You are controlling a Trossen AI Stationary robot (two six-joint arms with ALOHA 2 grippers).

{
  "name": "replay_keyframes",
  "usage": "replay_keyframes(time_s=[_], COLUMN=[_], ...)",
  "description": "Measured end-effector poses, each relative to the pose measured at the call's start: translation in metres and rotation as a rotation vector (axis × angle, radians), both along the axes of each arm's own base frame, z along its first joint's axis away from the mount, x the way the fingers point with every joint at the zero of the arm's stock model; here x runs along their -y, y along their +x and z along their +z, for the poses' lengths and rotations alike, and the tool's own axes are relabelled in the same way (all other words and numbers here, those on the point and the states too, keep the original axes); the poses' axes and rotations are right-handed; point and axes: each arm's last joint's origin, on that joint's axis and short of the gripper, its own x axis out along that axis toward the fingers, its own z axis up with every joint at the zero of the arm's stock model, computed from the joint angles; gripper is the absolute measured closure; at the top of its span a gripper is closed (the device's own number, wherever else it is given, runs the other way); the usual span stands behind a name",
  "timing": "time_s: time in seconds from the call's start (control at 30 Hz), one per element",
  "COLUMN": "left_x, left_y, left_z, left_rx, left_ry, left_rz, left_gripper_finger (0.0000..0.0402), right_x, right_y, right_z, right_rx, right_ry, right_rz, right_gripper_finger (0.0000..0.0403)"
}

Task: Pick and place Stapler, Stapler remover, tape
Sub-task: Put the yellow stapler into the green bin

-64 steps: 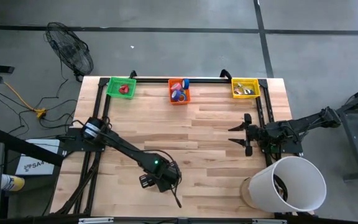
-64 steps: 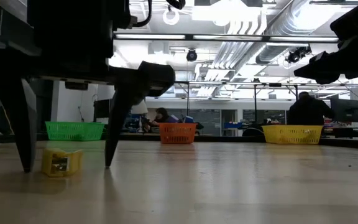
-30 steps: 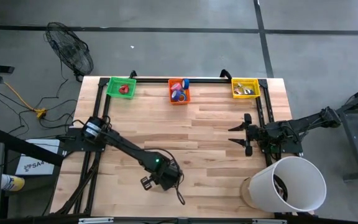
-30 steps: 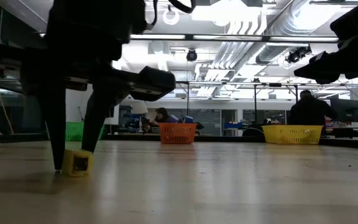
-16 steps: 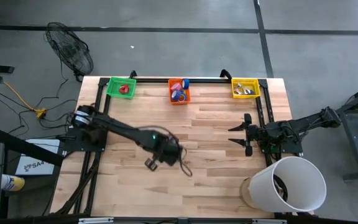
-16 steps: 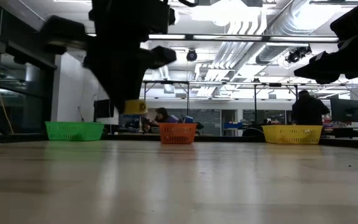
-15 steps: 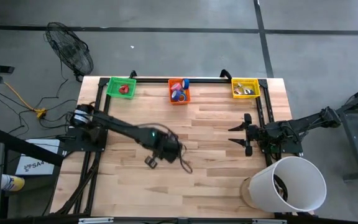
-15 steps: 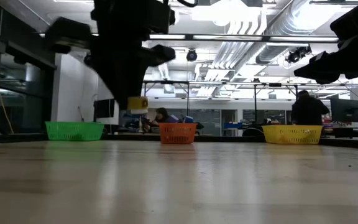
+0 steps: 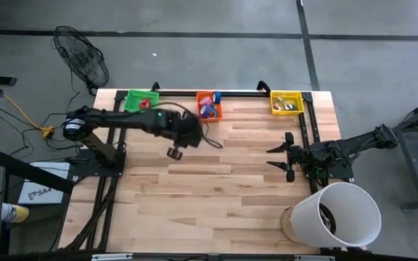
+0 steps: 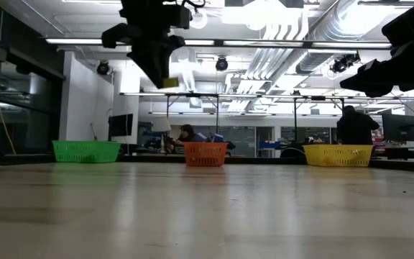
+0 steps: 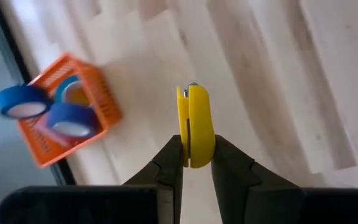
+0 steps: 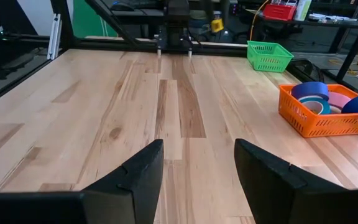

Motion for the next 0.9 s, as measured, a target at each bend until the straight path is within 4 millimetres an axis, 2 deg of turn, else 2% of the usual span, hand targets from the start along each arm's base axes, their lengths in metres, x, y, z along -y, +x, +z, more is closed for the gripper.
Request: replay_keyframes(time_s=[0.23, 0.47, 0.67, 0.9], left_x=[-0.027, -0.048, -0.082, -0.107], left_y=[-0.015, -0.021, -0.05, -0.077], left_z=[0.018, 0.021, 0.019, 0.011], left_rx=[0.051, 0.05, 0.033, 0.045], left_ry=[0.025, 0.058, 0.071, 0.053], left_rz=[0.044, 0.062, 0.199, 0.353], left_gripper_finger=[0.0347, 0.0347, 0.0347, 0.0347], right_x=[0.0, 0.0, 0.0, 0.0], right_y=[0.0, 0.0, 0.0, 0.0], right_z=[0.0, 0.0, 0.0, 0.0], right_rx=[0.0, 0.0, 0.0, 0.0], right_ry=[0.0, 0.0, 0.0, 0.0], right_rz=[0.0, 0.0, 0.0, 0.0], right_gripper_finger=[0.0215, 0.0215, 0.0215, 0.0215])
